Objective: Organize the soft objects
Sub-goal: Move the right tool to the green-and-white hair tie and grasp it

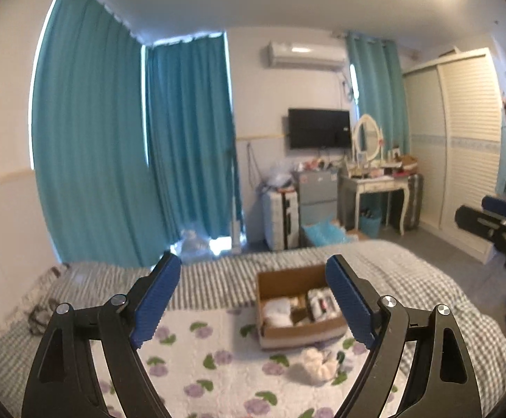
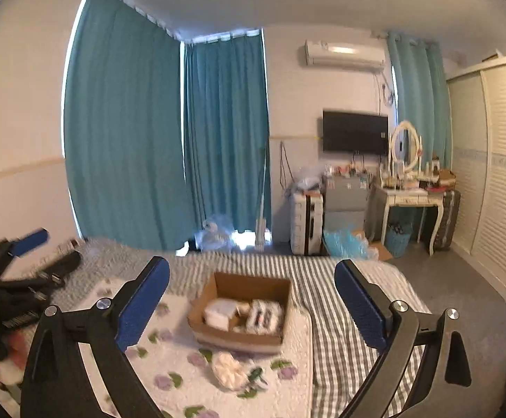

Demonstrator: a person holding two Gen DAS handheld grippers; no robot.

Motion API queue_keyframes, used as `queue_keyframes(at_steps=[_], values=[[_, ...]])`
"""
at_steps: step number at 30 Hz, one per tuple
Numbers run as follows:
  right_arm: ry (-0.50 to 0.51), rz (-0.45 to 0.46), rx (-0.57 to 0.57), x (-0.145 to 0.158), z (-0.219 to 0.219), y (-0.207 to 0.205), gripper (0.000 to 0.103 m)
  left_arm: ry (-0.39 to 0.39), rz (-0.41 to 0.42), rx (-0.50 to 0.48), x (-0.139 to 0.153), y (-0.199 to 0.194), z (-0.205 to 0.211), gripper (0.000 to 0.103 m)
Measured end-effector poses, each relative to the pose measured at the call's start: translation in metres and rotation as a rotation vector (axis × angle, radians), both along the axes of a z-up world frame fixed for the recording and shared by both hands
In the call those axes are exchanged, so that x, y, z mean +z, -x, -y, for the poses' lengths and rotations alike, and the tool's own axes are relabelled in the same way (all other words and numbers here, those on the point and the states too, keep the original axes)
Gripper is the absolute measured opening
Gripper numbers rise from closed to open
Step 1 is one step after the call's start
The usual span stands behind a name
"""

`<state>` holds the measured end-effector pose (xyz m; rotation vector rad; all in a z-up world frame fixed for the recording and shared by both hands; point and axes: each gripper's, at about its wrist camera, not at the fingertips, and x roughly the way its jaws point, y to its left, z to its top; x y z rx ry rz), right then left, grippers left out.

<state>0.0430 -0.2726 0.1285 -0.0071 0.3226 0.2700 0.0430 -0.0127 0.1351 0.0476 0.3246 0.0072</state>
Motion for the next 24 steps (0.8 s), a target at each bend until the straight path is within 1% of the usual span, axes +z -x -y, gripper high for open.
queue_keyframes(at_steps=[4,6,8,12,14,16,18,19,20,21,22,24], values=[[0.03,-0.084,-0.002,-0.054,0.004,-0.032,0.096,0.007,-0.086,0.021,-0.044,-0.019,0.009,0.087],[0.048,-0.145,0.002,-0.086,0.006,-0.053,0.096,0.022,-0.145,0.009,-0.071,-0.031,0.015,0.087],[0.058,-0.185,0.011,-0.113,0.006,-0.071,0.096,0.032,-0.2,-0.009,-0.101,-0.043,0.023,0.087],[0.08,-0.267,-0.01,-0.172,0.006,-0.105,0.096,0.025,-0.297,-0.002,-0.151,-0.065,0.04,0.087],[0.089,-0.338,0.015,-0.204,0.002,-0.122,0.093,0.04,-0.36,0.013,-0.18,-0.076,0.046,0.087],[0.113,-0.401,0.039,-0.233,-0.003,-0.135,0.087,0.047,-0.417,0.027,-0.208,-0.087,0.05,0.087],[0.146,-0.454,0.059,-0.262,-0.009,-0.143,0.083,0.049,-0.459,0.035,-0.229,-0.095,0.052,0.087],[0.173,-0.479,0.057,-0.279,-0.011,-0.148,0.081,0.052,-0.474,0.036,-0.236,-0.097,0.052,0.087],[0.186,-0.496,0.055,-0.29,-0.012,-0.151,0.079,0.059,-0.493,0.036,-0.245,-0.101,0.052,0.087],[0.189,-0.525,0.065,-0.304,-0.013,-0.157,0.074,0.064,-0.508,0.033,-0.249,-0.103,0.052,0.087],[0.184,-0.544,0.072,-0.313,-0.013,-0.16,0.072,0.067,-0.52,0.027,-0.255,-0.105,0.053,0.087],[0.173,-0.563,0.082,-0.324,-0.013,-0.168,0.071,0.053,-0.54,0.017,-0.263,-0.111,0.056,0.087]])
